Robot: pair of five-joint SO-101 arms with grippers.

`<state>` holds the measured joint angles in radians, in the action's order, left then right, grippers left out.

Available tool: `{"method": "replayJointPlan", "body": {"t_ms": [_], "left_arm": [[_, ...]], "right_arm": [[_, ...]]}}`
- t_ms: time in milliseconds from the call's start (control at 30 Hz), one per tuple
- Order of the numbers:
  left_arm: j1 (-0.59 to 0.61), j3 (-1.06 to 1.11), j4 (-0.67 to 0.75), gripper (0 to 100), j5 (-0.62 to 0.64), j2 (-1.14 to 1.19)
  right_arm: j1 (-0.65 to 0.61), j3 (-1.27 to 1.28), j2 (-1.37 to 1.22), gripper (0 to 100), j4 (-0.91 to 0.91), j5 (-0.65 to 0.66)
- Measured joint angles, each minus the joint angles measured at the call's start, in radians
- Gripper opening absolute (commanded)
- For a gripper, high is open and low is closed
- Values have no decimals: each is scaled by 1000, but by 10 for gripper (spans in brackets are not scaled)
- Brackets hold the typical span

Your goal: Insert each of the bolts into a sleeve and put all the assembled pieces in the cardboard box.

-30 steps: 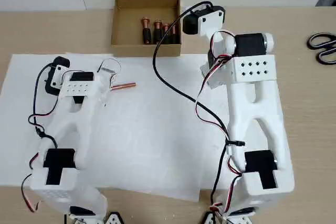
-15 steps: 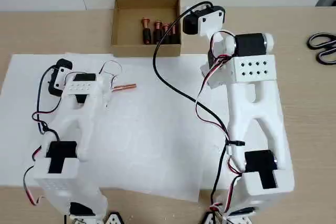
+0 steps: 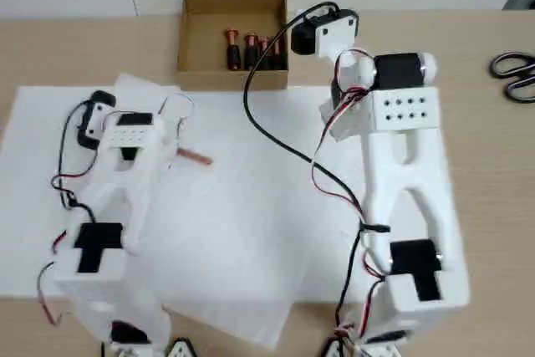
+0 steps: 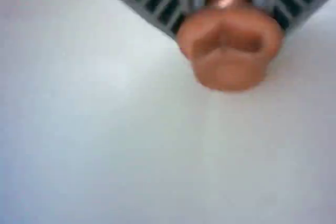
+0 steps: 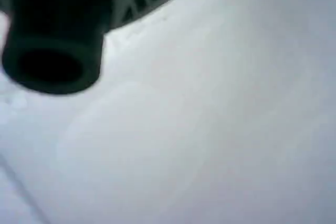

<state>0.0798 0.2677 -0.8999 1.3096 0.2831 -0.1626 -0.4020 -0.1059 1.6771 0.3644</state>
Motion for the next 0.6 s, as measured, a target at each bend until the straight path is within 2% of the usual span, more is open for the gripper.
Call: {"method": "replayJointPlan", "body": {"t_ms": [133,267,467,600], "left_arm": [[0,-58,-75,6,-61,3],[0,-160,-215,6,-138,9],[0,-331,-462,6,-334,9],[0,-374,-577,6,-486,12]], "right_arm": [[0,0,0,4,0,0],[0,0,0,4,0,0],[0,0,0,4,0,0],[0,0,0,4,0,0]]}}
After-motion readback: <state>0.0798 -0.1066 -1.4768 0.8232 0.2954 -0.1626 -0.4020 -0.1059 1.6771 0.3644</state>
